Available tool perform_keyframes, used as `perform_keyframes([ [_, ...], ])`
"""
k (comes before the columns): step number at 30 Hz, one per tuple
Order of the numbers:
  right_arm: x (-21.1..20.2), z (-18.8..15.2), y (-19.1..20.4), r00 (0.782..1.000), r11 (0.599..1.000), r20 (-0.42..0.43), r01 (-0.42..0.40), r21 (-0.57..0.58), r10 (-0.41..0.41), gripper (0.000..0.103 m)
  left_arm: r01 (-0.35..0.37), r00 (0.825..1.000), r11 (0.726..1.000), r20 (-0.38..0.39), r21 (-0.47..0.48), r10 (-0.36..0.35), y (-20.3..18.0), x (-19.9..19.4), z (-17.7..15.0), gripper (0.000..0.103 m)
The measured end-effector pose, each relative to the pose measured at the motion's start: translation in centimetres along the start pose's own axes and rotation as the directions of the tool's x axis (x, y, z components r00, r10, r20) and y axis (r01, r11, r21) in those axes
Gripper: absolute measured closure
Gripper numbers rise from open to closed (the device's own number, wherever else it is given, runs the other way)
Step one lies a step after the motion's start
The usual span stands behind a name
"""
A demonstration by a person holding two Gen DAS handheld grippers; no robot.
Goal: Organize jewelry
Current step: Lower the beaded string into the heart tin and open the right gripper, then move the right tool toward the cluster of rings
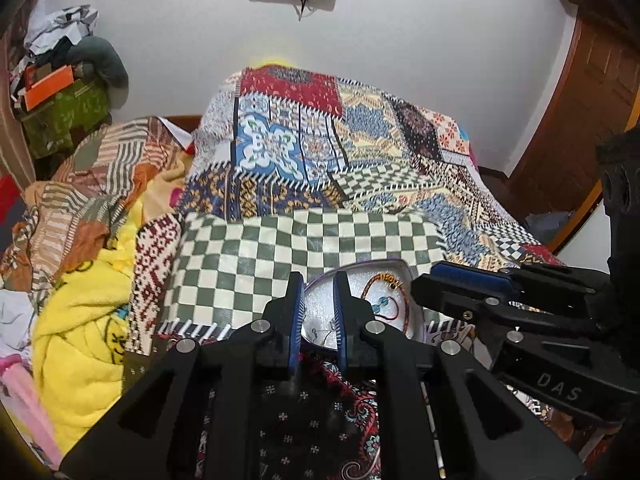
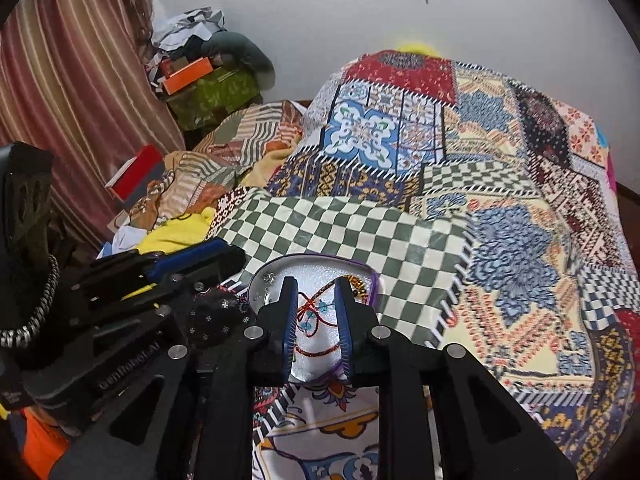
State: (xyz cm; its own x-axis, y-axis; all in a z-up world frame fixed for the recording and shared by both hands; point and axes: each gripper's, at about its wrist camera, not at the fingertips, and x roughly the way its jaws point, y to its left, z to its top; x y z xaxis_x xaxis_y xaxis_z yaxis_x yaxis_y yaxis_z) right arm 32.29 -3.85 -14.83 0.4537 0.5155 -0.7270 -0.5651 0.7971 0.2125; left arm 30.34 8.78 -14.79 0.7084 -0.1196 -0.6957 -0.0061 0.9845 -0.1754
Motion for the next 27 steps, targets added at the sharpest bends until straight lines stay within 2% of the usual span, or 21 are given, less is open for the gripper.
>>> perform_keyframes([
  [3, -1.7, 0.1, 0.1, 0.999, 1.0, 0.029, 0.02, -0.008, -0.02, 0.086, -0.004, 1.0, 1.0, 0.026, 0.013, 0.004, -0.4, -1.5, 0.4, 0.089],
  [7, -4.3, -0.1, 0.1, 0.996, 0.999, 0.073, 0.045, -0.016, -0.043, 0.086, -0.018, 0.998, 0.999, 0.068, 0.044, 0.015, -1.3, -3.9, 0.6, 0.075],
  [11, -6.7, -0.7, -0.1, 0.992, 0.997, 0.106, 0.074, -0.02, -0.072, 0.086, -0.026, 0.995, 0.997, 0.099, 0.077, 0.018, -2.6, -5.9, 0.5, 0.072],
  [13, -8.0, -1.3, -0.4, 0.99, 0.997, 0.118, 0.08, -0.01, -0.079, 0.084, -0.018, 0.994, 0.996, 0.109, 0.09, 0.008, -3.4, -6.9, 0.2, 0.064],
  [16, -9.5, -2.2, -1.1, 0.986, 0.995, 0.132, 0.102, 0.004, -0.102, 0.068, -0.015, 0.993, 0.994, 0.117, 0.112, 0.002, -4.5, -8.0, -0.3, 0.06],
  [18, -10.3, -2.8, -1.3, 0.983, 0.993, 0.144, 0.116, 0.008, -0.116, 0.063, -0.004, 0.993, 0.992, 0.114, 0.124, -0.011, -5.3, -8.5, -0.8, 0.057],
  [21, -11.4, -3.8, -1.9, 0.98, 0.99, 0.146, 0.138, 0.017, -0.139, 0.063, 0.012, 0.994, 0.991, 0.102, 0.135, -0.026, -6.4, -8.7, -1.6, 0.053],
  [27, -12.8, -6.0, -3.6, 0.975, 0.983, 0.129, 0.174, 0.052, -0.179, 0.063, 0.049, 0.997, 0.987, 0.046, 0.155, -0.057, -8.4, -8.1, -3.2, 0.053],
])
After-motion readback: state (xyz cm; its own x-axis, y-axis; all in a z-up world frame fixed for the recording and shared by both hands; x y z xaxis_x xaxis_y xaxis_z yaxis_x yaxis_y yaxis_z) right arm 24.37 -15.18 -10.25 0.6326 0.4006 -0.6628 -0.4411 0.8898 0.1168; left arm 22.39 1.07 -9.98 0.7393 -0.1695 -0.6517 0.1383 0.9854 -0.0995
